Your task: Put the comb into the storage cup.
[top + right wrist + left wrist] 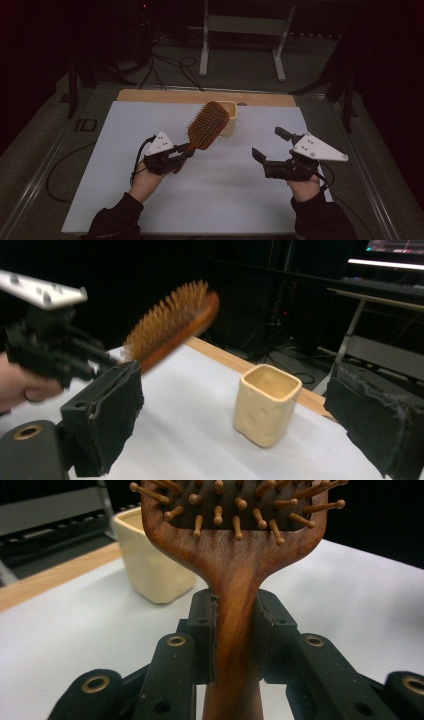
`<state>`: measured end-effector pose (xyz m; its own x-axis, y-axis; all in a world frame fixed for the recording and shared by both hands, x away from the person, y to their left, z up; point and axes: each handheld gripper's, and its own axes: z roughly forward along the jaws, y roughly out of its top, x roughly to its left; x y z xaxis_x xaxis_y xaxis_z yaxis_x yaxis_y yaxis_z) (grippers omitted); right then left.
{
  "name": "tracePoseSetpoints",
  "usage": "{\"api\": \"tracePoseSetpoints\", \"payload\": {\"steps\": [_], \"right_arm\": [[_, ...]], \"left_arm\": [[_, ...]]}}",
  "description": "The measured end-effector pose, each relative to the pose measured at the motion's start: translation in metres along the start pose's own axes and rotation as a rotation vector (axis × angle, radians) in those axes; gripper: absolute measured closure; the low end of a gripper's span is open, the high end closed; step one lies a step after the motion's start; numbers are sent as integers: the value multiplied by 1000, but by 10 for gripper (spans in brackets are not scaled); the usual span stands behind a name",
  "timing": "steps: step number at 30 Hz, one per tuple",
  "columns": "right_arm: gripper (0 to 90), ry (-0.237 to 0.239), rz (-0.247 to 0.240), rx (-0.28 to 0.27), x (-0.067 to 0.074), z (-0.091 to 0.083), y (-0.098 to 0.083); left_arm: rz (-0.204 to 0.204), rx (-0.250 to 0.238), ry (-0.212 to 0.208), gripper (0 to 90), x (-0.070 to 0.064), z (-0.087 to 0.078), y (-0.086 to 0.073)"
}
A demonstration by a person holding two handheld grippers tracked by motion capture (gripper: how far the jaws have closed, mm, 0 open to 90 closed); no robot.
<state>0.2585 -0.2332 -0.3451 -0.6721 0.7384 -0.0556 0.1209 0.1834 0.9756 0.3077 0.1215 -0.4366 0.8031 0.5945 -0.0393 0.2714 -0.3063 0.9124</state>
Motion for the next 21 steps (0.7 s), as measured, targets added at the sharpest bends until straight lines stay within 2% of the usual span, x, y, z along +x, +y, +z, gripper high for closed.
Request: {"api": "tracePoseSetpoints", "payload": {"steps": [3,4,6,7,8,11,14,15,19,20,21], "right_arm": [[82,17,22,6,-2,8,9],[82,37,53,6,-3,17,17],[81,42,74,5,-2,26,22],[81,50,93,6,-2,31,24],[81,50,93,6,-2,31,24],[82,56,176,13,2,49,28],[81,32,256,18,4,65,27],[81,31,267,17,4,67,26],[81,7,358,45,3,82,20],[81,7,358,45,3,82,20],[81,14,400,56,3,88,18]], "left_arm": [[3,0,-10,733,-3,5,-2],[1,-5,-27,733,-5,9,-5],[13,-10,-24,733,-9,12,-7],[11,-9,-37,734,-10,14,-8],[11,-9,-37,733,-10,14,-8],[14,-11,-39,733,-13,19,-9],[15,-19,-42,733,-16,21,-11],[12,-22,-54,734,-16,21,-11],[16,-32,-57,733,-19,24,-12],[16,-32,-57,733,-19,24,-12],[11,-36,-66,733,-19,25,-12]]}}
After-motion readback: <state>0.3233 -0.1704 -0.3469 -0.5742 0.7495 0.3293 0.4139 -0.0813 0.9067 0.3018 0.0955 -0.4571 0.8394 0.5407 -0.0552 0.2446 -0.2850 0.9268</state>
